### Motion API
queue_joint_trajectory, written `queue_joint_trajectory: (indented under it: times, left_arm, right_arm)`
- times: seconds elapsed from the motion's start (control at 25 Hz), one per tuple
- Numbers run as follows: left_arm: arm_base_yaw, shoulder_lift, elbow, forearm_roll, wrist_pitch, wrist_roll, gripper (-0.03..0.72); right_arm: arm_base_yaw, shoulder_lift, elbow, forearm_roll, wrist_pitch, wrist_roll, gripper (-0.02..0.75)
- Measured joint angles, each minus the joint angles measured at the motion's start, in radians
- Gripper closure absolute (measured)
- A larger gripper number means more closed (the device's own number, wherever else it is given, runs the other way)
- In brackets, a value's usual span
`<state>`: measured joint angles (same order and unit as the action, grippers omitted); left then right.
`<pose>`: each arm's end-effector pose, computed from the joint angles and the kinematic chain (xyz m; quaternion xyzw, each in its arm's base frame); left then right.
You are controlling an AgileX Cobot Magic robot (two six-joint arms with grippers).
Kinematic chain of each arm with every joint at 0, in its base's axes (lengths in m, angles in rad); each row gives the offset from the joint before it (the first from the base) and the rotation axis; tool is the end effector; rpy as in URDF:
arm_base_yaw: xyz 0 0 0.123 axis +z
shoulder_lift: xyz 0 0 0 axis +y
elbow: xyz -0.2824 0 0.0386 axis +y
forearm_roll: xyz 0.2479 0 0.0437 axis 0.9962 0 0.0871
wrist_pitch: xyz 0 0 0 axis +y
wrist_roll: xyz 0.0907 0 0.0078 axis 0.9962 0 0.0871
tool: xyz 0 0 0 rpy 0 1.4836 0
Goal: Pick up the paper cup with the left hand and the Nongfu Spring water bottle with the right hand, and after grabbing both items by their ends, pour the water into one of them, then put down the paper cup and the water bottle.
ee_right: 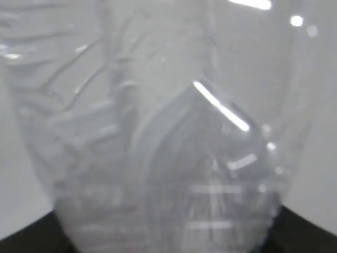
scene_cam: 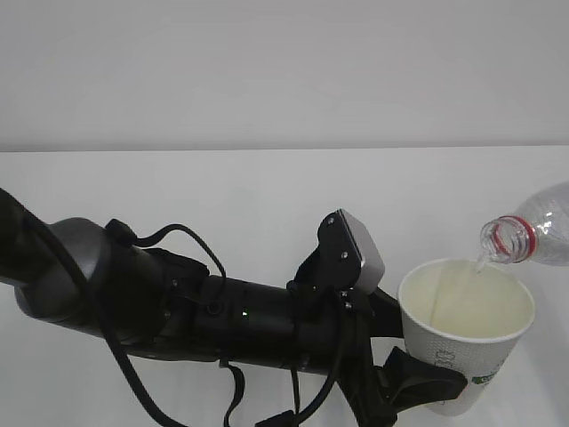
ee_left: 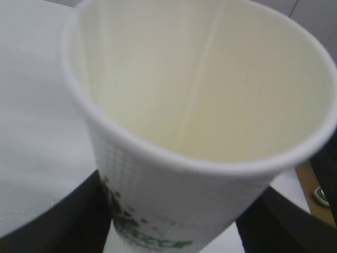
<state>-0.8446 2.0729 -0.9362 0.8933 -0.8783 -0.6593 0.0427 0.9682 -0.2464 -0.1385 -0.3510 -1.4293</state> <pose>0.2120 -0.3209 0.1168 0.4871 0.6476 -0.4528 0.3719 0.1735 0.0117 0.2207 -0.5848 0.5470 -0.3979 0.4477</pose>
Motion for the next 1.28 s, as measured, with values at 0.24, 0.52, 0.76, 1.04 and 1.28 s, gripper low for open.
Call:
queue_joint_trajectory:
  times: [0.24, 0.52, 0.76, 1.04, 1.28]
  left_arm:
    - [0.000, 0.000, 0.000, 0.000, 0.000, 0.000, 0.188]
    - [0.000, 0.000, 0.000, 0.000, 0.000, 0.000, 0.188]
    - [0.000, 0.000, 0.000, 0.000, 0.000, 0.000, 0.188]
    - [0.000, 0.000, 0.000, 0.000, 0.000, 0.000, 0.188]
    - [0.000, 0.000, 0.000, 0.000, 0.000, 0.000, 0.188]
  right_arm:
    - [0.000, 0.000, 0.000, 0.001, 0.000, 0.000, 0.307]
    - [0.000, 0.000, 0.000, 0.002, -0.002, -0.002, 0.307]
    - [0.000, 0.000, 0.000, 0.002, -0.002, -0.006, 0.307]
    - [0.000, 0.000, 0.000, 0.002, -0.002, -0.012, 0.307]
    - [0.000, 0.000, 0.000, 0.002, -0.002, -0.014, 0.307]
